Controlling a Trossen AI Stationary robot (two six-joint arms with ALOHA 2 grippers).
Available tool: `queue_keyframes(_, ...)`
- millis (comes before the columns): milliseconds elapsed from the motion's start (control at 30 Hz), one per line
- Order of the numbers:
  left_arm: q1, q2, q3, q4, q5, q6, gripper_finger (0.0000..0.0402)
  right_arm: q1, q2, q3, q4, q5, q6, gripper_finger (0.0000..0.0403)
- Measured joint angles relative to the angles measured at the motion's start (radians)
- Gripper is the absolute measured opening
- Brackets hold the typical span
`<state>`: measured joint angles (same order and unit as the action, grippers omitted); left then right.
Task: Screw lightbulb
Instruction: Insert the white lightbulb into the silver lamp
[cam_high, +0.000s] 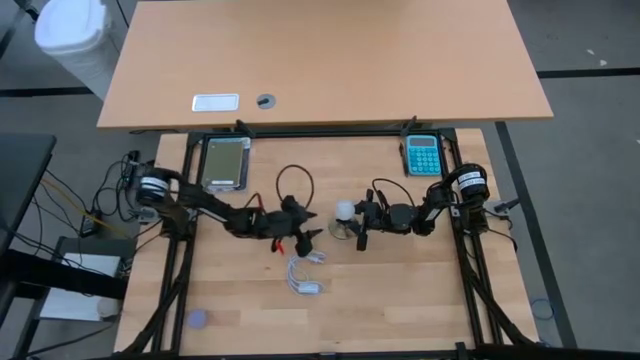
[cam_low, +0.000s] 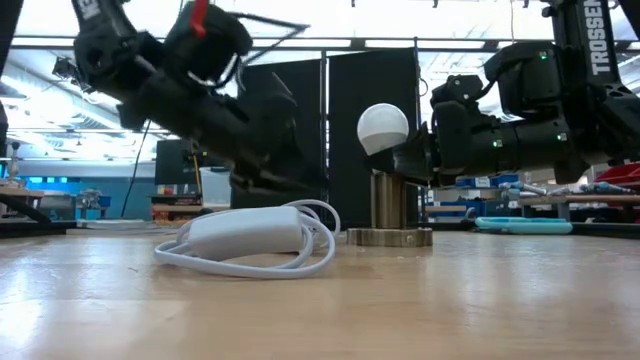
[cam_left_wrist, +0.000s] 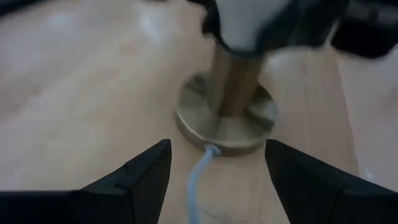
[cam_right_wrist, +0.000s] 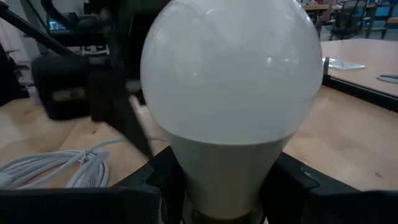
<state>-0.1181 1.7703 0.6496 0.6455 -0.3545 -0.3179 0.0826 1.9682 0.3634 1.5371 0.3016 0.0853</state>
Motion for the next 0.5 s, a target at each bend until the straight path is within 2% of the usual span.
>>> queue_keyframes(267, 0.003, 0.191, 0.143, 0.02, 0.04, 0.076, 0.0266, 0.0, 0.0, 0.0, 0.002, 0.0, 0.004, 0.0166)
queue_keyframes(500, 0.024, 0.216, 0.183, 0.018, 0.046, 0.107, 0.0266, 0.0, 0.001, 0.0, 0.002, 0.0, 0.015, 0.0167)
